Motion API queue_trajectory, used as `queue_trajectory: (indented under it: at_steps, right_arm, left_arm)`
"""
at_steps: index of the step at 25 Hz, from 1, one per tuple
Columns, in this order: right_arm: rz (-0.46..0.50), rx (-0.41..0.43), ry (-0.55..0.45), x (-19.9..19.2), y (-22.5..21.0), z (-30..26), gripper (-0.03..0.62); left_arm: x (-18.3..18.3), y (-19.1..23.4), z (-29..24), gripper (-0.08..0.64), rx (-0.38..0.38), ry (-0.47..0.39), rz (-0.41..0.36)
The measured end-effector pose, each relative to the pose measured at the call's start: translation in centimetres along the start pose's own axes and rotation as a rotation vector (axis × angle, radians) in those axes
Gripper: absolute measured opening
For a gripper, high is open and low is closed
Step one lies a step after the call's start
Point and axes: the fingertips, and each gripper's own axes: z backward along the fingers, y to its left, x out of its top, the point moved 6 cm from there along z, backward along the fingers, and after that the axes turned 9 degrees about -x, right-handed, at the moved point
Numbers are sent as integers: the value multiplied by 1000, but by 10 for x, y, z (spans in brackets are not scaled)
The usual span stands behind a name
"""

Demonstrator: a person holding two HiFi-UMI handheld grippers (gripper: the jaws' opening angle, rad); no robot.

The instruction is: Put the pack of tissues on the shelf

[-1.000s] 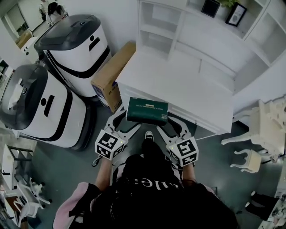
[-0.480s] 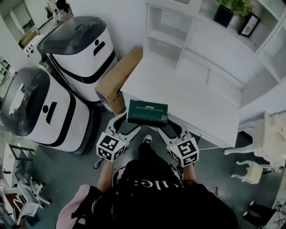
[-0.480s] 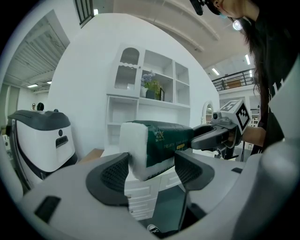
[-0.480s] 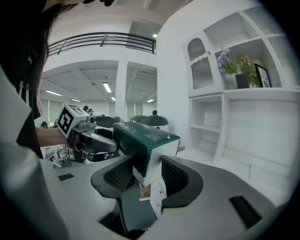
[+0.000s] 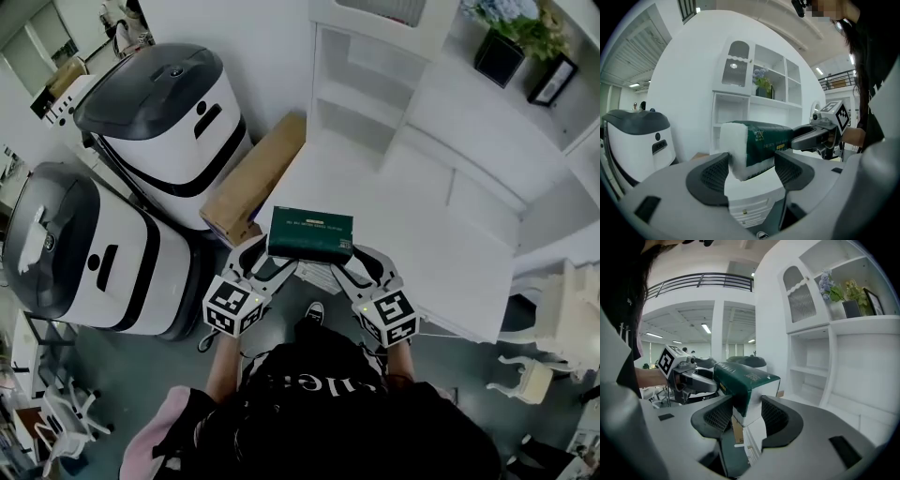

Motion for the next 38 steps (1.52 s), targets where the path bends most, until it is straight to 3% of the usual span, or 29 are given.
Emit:
queue_trajectory:
  at_steps: [12, 24, 38]
  right_arm:
    - [-38, 11, -7, 10, -60, -65, 207]
    - [-96, -7, 14, 5, -89, -88, 207]
    - [-120, -132, 0, 38, -122, -133, 207]
  left_arm:
    - [17, 64, -60, 305, -1, 42, -3]
    - [24, 87, -94, 305, -25, 94, -14]
    - [55, 154, -137, 305, -135, 70, -47]
